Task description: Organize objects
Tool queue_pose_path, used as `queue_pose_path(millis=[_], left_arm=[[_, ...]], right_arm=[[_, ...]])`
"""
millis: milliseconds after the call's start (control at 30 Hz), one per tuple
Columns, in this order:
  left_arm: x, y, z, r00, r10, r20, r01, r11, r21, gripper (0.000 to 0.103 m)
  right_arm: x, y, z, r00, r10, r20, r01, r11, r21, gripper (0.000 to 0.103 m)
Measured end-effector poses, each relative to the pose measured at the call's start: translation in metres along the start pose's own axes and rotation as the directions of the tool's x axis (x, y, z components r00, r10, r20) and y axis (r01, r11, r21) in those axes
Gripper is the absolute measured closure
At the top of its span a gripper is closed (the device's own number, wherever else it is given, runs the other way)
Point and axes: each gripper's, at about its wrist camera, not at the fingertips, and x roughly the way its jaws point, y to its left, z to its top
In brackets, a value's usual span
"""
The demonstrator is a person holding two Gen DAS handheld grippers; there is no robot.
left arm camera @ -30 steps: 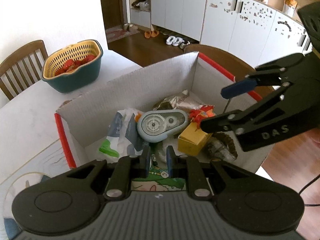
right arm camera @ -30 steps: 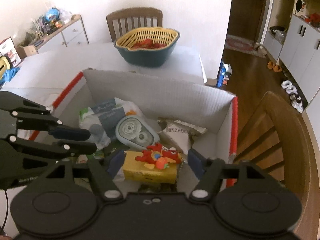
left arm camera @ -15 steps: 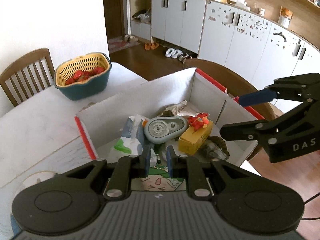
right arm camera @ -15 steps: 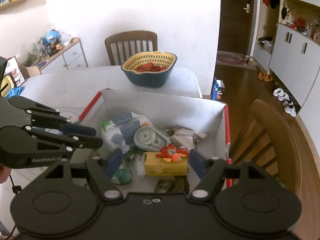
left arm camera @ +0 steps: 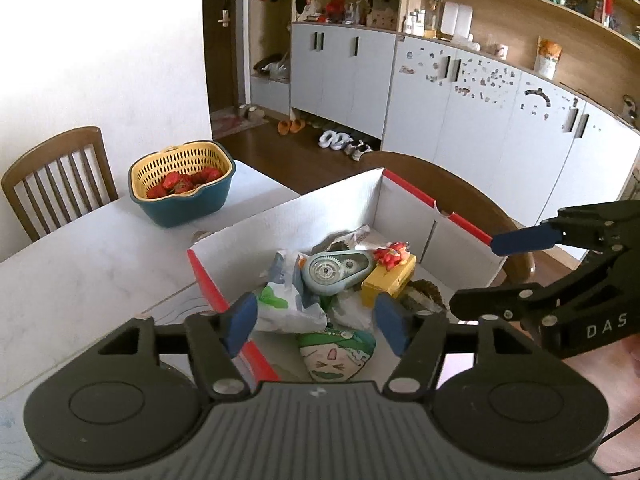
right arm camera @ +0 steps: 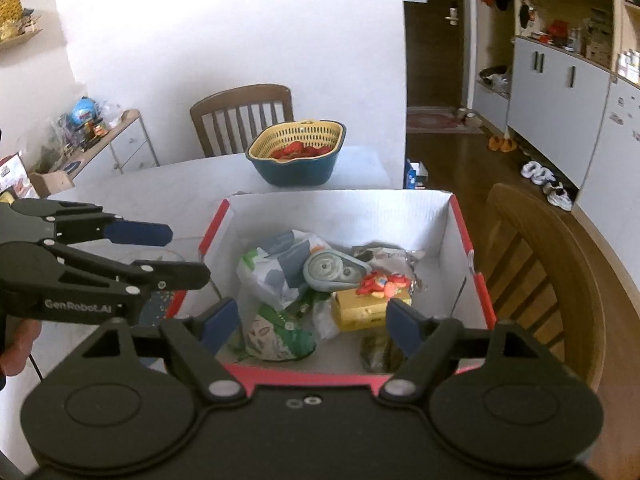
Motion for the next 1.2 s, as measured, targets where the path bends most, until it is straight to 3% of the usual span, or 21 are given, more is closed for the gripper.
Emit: queue_pose_path(millis=[233, 433, 833, 1200], left_arm=[[-0.012, 0.008, -0.007, 1.000, -0.003, 0.004, 0.003, 1.000, 0.011, 0.023], [-0.023, 0.018, -0.013, 1.000, 0.007, 0.023, -0.007, 1.000, 0.008, 0.000], [-0.046, 0.038, -0.027, 0.998, -0.030, 0.049, 0.031, 0.999, -0.014, 0.000], [-0.068, 0.036, -0.039, 0.997, -0.015, 0.076, 0.014, 1.000, 0.013, 0.000]], right_arm=[[-0.011, 0.016, -0.006, 0.999, -0.037, 0.026, 0.035, 0.998, 0.056, 0.009], [-0.020, 0.025, -0.013, 0.995, -0.073, 0.065, 0.065, 0.990, 0.121, 0.003], [-0.037, 0.058, -0.026, 0.987, -0.114, 0.109, 0.098, 0.985, 0.143, 0.001], [-0.045, 0.079, -0.035, 0.985, -0.132, 0.114, 0.113, 0.981, 0.155, 0.001]])
